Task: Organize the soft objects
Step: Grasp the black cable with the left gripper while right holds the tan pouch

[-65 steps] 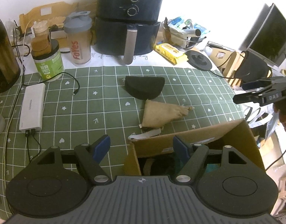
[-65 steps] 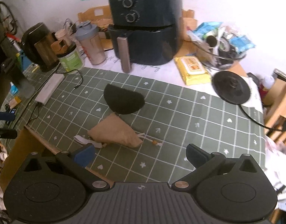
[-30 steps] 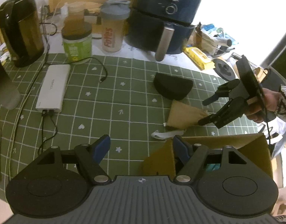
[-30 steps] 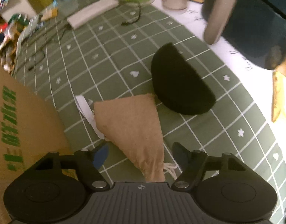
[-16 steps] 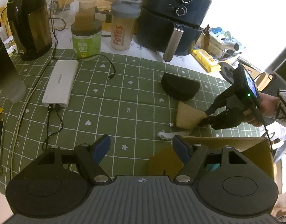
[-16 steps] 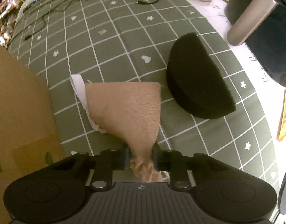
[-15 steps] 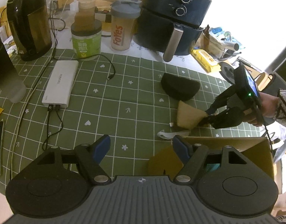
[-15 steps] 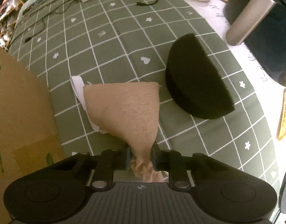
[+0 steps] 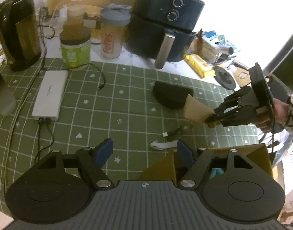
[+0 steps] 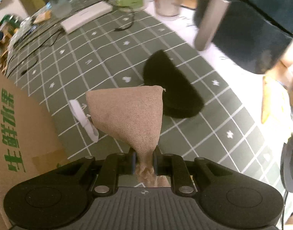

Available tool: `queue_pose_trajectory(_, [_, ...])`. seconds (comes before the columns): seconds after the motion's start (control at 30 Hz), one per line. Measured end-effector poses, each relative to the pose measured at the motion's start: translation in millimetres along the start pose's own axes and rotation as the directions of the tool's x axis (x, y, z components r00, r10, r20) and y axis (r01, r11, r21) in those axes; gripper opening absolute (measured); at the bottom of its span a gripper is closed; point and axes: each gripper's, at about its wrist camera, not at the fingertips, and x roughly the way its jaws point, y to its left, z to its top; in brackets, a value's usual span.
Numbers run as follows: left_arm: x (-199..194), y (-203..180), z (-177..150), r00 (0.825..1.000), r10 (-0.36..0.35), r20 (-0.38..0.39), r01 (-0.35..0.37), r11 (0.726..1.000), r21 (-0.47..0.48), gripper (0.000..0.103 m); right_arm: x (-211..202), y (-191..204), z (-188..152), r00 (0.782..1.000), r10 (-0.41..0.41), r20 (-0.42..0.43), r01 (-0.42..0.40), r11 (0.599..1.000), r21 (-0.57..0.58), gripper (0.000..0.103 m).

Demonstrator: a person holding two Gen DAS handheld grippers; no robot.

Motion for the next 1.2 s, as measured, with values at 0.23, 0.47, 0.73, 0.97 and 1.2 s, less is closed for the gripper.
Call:
queue_pose_trajectory(0.23, [11.6, -5.4, 12.3, 0.999, -0.041, -0.017, 0.042, 0.998, 0.042, 0.073, -19.2, -4.6, -9.9, 0.998, -0.050, 0.044, 0.046, 0.995, 0.093, 0.018])
queue_pose_trajectory(0.47, [35.3, -11.7, 29.2, 0.994, -0.084, -0.067, 0.093, 0.986, 0.142, 0.072, -43.2, -7.9, -23.2, 0.991, -0.086, 0.105, 0.064, 0.978, 0.198, 0.014])
queue_pose_trajectory(0.73, [68.2, -26.2, 49.1, 0.981, -0.149, -0.122, 0.176, 0.951, 0.255, 0.071, -68.1, -5.2, -44.3, 0.979, -0.138, 0.151, 0.084, 0.945, 0.316, 0.010])
queue_pose_trajectory(0.97, [108.2, -44.8, 55.8, 0.962, -0.171, -0.214, 0.242, 0.894, 0.376, 0.059, -86.7, 6.7, -62.2, 0.967, -0.181, 0.180, 0.102, 0.920, 0.379, 0.009])
queue_pose_trajectory(1.2, [153.4, -58.7, 56.6, 0.937, -0.151, -0.316, 0.295, 0.827, 0.479, 0.046, -103.5, 11.3, -82.6, 0.956, -0.222, 0.193, 0.110, 0.878, 0.466, 0.009])
